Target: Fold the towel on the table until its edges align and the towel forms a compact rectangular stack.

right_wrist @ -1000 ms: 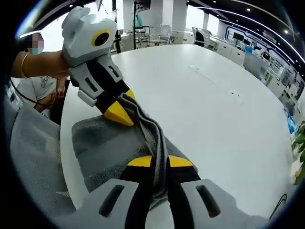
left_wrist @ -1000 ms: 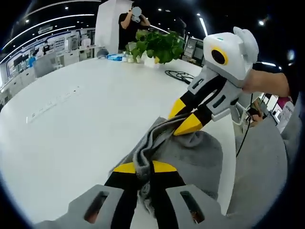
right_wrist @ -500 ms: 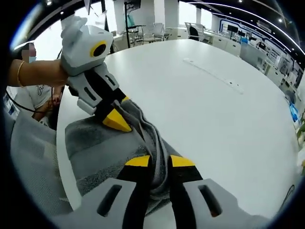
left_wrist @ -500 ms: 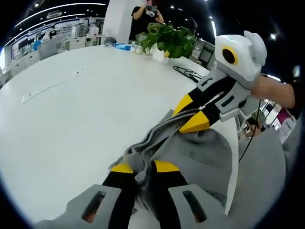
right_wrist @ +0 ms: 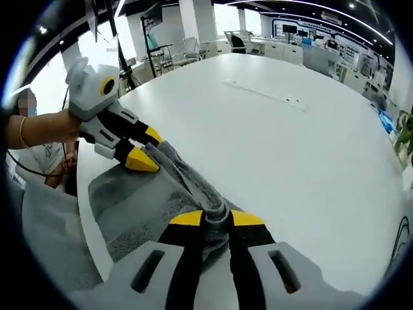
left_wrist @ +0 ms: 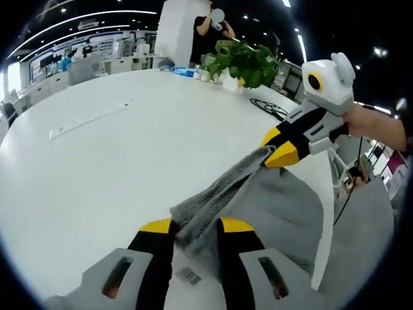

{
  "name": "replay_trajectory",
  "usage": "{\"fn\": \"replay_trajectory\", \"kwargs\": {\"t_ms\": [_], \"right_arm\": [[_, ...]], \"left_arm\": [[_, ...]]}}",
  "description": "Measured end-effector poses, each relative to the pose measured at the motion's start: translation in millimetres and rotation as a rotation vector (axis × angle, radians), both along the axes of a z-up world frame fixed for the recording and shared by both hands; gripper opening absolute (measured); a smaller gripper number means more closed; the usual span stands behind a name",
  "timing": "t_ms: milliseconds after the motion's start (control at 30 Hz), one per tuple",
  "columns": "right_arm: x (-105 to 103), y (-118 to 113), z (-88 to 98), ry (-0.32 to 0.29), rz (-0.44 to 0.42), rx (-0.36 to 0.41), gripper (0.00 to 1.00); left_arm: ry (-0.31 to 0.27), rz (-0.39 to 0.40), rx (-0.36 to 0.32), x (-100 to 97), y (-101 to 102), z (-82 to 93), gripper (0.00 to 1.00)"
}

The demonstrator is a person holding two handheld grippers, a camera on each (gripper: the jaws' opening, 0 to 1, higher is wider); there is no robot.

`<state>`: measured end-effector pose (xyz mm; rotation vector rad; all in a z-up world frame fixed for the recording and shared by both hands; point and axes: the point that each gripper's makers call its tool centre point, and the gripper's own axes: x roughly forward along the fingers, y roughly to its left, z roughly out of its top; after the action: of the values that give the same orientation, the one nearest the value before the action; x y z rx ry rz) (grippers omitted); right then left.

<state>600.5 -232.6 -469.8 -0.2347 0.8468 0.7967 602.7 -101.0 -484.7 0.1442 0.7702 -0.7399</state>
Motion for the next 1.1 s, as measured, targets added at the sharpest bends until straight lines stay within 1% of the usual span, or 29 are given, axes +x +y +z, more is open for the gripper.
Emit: {"fn": "replay_trajectory", "kwargs": {"t_ms": [33, 67, 133, 167, 233, 267, 300, 367, 400, 433, 500, 600, 733, 767, 833, 867, 900, 933, 967, 1000, 1033, 1100], "right_arm": [[2, -3, -1.3, 0.002, -0.019, 0.006, 0.12], [2, -5, -1.5, 0.002, -0.028, 0.007, 0.11], [1, -6, 0.3, -0.006, -0.032, -0.002, 0.11], [-1, -8, 2.3, -0.01, -0.037, -0.002, 0.11], [0, -11, 4.9, -0.013, -0.046, 0.007, 0.11], [0, -12, 6.0, -0.017, -0.05, 0.006, 0.11], [1, -11, 7.0, -0.021, -0.047, 0.007, 0.12], [2, -13, 10.9, -0.042, -0.046, 0.001, 0.15], [1, -14, 13.7, -0.05, -0.05, 0.001, 0.16], [2, -15, 11.8, -0.054, -0.05, 0.007, 0.16], [-2, -16, 17.1, -0.056, -0.048, 0.02, 0.16], [-9, -19, 19.9, -0.061, -0.037, 0.018, 0.18], [-20, -21, 22.6, -0.058, -0.03, 0.019, 0.2], [-20, -22, 22.8, -0.06, -0.03, 0.018, 0.2], [-26, -23, 25.1, -0.071, -0.018, 0.02, 0.2], [-26, -23, 26.8, -0.092, -0.008, 0.017, 0.2], [-29, -23, 28.9, -0.123, 0.022, -0.004, 0.2], [-32, -23, 28.7, -0.125, 0.03, -0.016, 0.21], [-37, -22, 28.4, -0.136, 0.056, -0.027, 0.23], [-41, -21, 28.2, -0.142, 0.082, -0.032, 0.26], [-46, -19, 27.7, -0.142, 0.097, -0.034, 0.28], [-56, -17, 25.5, -0.144, 0.126, -0.044, 0.3]], "left_arm": [[-0.022, -0.003, 0.027, 2.2, 4, 1.6, 0.25], [-0.027, -0.001, 0.031, 3.9, 5, 1.7, 0.24], [-0.059, 0.031, 0.048, 9.6, 13, 5.5, 0.24], [-0.06, 0.04, 0.046, 10.3, 15, 6.7, 0.24], [-0.064, 0.062, 0.017, 12.2, 17, 16.5, 0.25], [-0.062, 0.06, -0.021, 11.3, 14, 23.0, 0.26], [-0.052, 0.034, -0.052, 7.8, 9, 27.3, 0.29], [-0.087, 0.039, -0.054, 8.1, 12, 35.1, 0.3], [-0.102, 0.024, -0.042, 5.5, 10, 39.0, 0.3], [-0.108, 0.011, -0.035, 1.7, 9, 42.4, 0.31], [-0.109, -0.008, -0.042, -2.1, 9, 43.3, 0.32], [-0.096, -0.032, -0.046, -9.9, 7, 42.3, 0.34], [-0.094, -0.059, -0.036, -23.0, 1, 41.4, 0.38], [-0.095, -0.065, -0.032, -25.1, 0, 41.4, 0.39], [-0.1, -0.092, -0.021, -33.4, -5, 41.9, 0.4], [-0.098, -0.108, -0.007, -35.6, -4, 40.8, 0.4], [-0.095, -0.116, 0.008, -39.0, -5, 39.4, 0.4], [-0.096, -0.13, 0.026, -42.4, -4, 37.5, 0.4], [-0.096, -0.14, 0.033, -44.4, -5, 36.8, 0.41], [-0.094, -0.176, 0.051, -53.4, -8, 33.6, 0.41], [-0.092, -0.196, 0.056, -58.3, -10, 32.4, 0.42], [-0.085, -0.239, 0.067, -75.6, -21, 29.9, 0.43]]}}
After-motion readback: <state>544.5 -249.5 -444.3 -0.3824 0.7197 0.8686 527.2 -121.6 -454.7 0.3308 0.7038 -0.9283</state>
